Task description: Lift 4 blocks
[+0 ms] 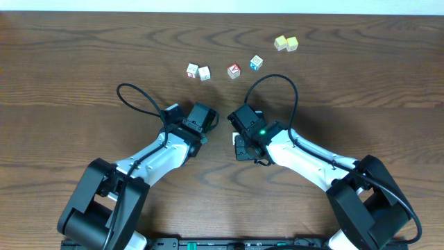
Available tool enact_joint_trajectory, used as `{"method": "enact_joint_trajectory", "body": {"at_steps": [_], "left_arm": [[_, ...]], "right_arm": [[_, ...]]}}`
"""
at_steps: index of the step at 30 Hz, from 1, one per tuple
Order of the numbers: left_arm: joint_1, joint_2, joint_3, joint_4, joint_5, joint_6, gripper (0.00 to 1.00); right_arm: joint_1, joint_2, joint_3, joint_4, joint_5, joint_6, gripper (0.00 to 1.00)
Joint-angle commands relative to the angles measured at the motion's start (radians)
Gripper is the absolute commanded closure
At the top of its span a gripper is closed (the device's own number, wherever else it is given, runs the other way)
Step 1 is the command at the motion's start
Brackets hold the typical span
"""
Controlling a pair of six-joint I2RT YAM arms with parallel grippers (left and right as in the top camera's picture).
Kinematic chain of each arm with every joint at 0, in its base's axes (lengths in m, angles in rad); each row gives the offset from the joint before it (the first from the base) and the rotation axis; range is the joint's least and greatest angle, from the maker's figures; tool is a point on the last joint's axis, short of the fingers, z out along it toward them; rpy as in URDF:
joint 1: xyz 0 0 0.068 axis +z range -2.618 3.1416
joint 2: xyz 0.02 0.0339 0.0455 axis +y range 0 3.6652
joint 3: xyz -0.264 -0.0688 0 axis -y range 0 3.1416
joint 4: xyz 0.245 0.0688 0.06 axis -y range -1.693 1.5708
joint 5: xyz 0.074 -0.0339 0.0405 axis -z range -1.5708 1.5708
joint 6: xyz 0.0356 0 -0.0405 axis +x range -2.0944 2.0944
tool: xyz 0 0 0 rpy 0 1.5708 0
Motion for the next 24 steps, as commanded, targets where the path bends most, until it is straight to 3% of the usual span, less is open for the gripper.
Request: {"method": "enact_joint_trajectory", "body": {"at_steps": [1,24], "left_arm": [[0.003,-0.013,-0.008,-0.005,-0.021,-0.006,0.92],[0.003,-0.014,-0.008,-0.005,-0.021,-0.006,0.93]], "right_arm": [[0.008,0.005,-0.001,0.002,0.021,0.013,0.99],[0.008,0.005,-0.001,0.019,0.04,0.013,0.99]]}}
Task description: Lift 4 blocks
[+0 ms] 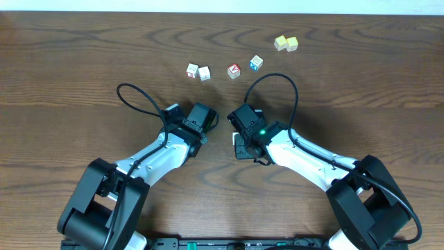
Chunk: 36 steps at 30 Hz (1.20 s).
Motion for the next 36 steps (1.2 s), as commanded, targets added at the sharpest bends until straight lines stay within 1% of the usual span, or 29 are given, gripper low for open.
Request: {"method": "enact_joint_trajectory", "body": {"at_steps": [1,36], "left_arm": [[0.003,-0.014,-0.008,-0.005,-0.021,-0.006,0.93],[0.003,-0.013,-0.008,-0.005,-0.021,-0.006,0.93]], "right_arm": [[0.008,0.005,-0.001,0.003,0.027,0.013,0.99],[0.008,0.005,-0.001,0.018,0.035,-0.005,0.99]]}}
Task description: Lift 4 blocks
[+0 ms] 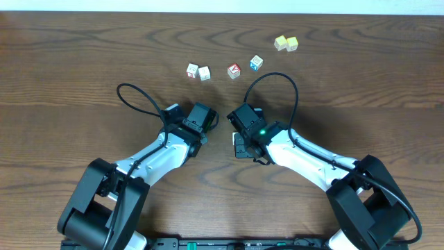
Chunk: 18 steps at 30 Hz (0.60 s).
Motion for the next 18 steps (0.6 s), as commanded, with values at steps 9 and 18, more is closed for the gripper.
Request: {"method": "enact_joint_trajectory", "body": {"at_steps": [9,18], "left_arm": [[0.003,-0.013,-0.008,-0.005,-0.021,-0.006,0.93],[0.003,-0.013,-0.008,-0.005,-0.021,-0.006,0.92]], "right_arm": [[0.008,0.005,-0.001,0.008,0.027,-0.005,0.99],[0.008,0.005,-0.001,0.011,0.027,-0.005,0.99]]}}
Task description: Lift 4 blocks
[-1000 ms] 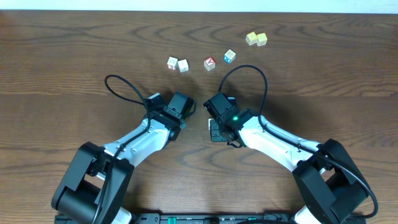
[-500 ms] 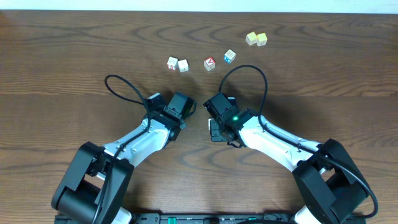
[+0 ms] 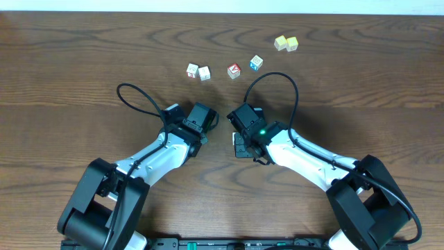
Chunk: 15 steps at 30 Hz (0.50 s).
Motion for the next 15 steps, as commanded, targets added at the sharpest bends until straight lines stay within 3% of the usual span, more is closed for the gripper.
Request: {"method": "enact_joint_trajectory", "body": {"at_steps": [1,15], "left_arm": [[0.003,-0.013,-0.008,-0.005,-0.021,-0.007,0.93],[0.003,-0.013,-0.008,-0.005,-0.021,-0.007,0.93]], "right_arm": [[0.008,0.005,-0.001,0.005,0.022,-0.005,0.99],[0.008,0.004,0.0,-0.002,0.004,-0.005,0.99]]}}
